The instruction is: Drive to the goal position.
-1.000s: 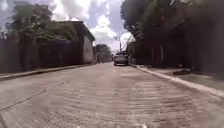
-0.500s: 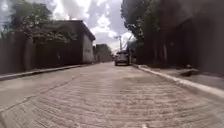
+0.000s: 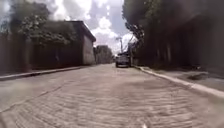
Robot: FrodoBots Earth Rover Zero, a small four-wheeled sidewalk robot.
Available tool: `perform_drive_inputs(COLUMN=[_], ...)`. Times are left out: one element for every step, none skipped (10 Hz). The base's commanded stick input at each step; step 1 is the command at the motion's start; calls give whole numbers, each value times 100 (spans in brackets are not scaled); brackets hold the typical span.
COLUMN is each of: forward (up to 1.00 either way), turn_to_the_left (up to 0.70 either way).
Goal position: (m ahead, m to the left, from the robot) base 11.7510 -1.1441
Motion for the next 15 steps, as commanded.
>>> perform_drive_inputs(forward=[85,85,85,85,85,85,85,85,85,85,85,85,85,85,85], turn_to_the_left=[0,0,0,0,0,0,0,0,0,0,0,0,0,0,0])
